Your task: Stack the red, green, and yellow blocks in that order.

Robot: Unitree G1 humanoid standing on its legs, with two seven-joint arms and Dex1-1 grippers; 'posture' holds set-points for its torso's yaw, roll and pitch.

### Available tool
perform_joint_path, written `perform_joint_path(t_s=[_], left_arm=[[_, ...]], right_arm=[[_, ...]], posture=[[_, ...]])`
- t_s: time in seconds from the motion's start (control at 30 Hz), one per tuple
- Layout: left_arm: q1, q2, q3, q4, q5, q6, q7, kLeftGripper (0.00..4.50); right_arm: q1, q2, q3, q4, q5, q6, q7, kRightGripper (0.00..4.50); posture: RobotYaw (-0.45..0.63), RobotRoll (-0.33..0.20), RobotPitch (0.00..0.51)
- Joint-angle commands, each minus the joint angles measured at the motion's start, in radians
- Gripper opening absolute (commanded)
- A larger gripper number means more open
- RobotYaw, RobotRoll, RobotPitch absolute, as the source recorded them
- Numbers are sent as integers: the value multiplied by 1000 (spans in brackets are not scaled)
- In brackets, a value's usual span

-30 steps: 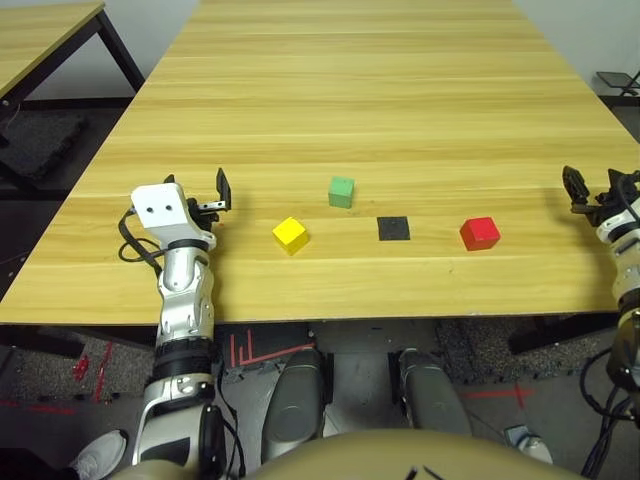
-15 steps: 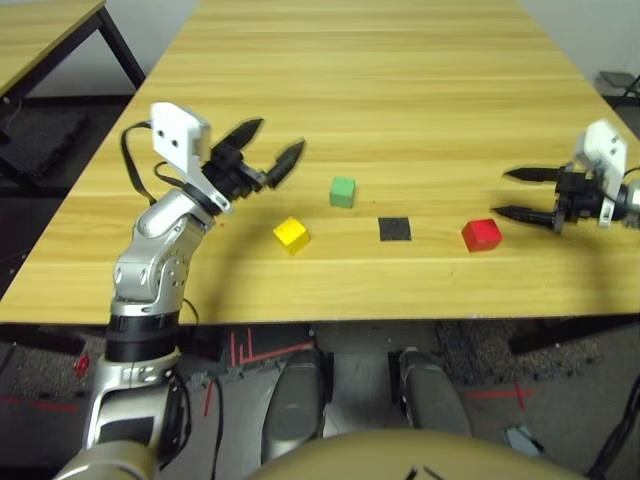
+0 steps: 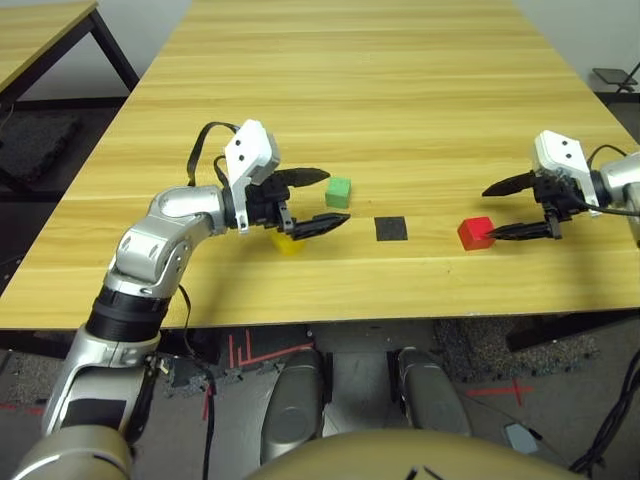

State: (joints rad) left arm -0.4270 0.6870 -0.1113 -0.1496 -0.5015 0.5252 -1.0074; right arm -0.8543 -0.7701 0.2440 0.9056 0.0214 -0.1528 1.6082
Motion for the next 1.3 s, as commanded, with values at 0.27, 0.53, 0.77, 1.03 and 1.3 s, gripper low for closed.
perform_joint_path(t_s=[0.27,0.53,0.77,1.03,1.3], left_arm=[[67,4,30,-88,-2,68,51,4500],[75,9,55,-127,-10,105,76,4500],[54,-1,53,-137,-11,148,103,4500],[79,-14,58,-168,-9,173,144,4500],[129,-21,93,-224,-23,196,205,4500]], right_arm=[[-65,72,55,164,-97,-148,-9,3882],[-107,121,39,207,-140,-156,-87,2056],[-133,257,25,16,-87,48,-57,2056],[-169,373,74,16,-134,79,-97,2056],[-210,409,99,101,-176,35,-114,2056]], posture=[[267,-136,81],[303,-141,80],[327,-160,71],[382,-182,64],[439,-193,74]])
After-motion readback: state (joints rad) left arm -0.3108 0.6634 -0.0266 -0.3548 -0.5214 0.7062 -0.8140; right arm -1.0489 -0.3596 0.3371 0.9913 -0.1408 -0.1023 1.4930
